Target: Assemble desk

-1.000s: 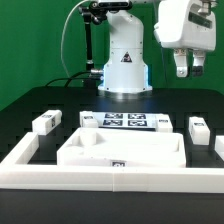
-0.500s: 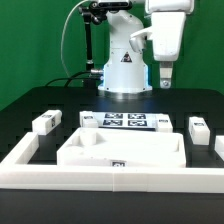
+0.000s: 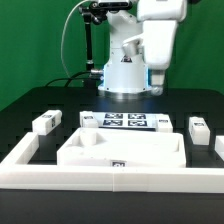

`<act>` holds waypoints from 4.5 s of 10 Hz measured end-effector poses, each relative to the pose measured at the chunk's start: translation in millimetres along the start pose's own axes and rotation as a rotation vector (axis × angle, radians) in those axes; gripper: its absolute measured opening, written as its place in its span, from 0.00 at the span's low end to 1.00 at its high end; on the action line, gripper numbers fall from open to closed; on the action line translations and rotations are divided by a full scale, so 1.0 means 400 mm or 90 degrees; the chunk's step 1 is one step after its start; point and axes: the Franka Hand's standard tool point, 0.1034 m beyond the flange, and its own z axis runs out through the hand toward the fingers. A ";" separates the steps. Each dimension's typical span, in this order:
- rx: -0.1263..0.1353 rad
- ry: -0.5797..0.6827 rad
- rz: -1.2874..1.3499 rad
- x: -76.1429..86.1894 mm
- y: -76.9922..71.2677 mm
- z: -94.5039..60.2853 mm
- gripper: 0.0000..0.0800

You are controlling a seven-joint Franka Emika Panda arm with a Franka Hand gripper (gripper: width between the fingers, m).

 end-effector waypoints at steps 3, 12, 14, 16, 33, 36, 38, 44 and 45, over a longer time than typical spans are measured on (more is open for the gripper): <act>0.021 0.005 0.016 -0.039 -0.021 0.100 0.81; 0.066 0.008 0.017 -0.065 -0.038 0.222 0.81; 0.070 0.008 0.019 -0.067 -0.043 0.228 0.81; 0.068 0.008 0.021 -0.064 -0.038 0.226 0.81; 0.086 -0.004 -0.131 -0.034 -0.002 0.230 0.07; 0.087 -0.004 -0.125 -0.032 -0.002 0.230 0.07; 0.105 -0.008 -0.130 0.016 -0.006 0.230 0.07; 0.133 -0.009 -0.126 0.095 -0.019 0.227 0.08; 0.133 -0.011 -0.119 0.101 -0.020 0.227 0.08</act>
Offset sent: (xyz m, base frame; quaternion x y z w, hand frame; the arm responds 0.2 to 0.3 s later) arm 0.0050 -0.0122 -0.0535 0.0123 0.0249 -0.0040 0.9996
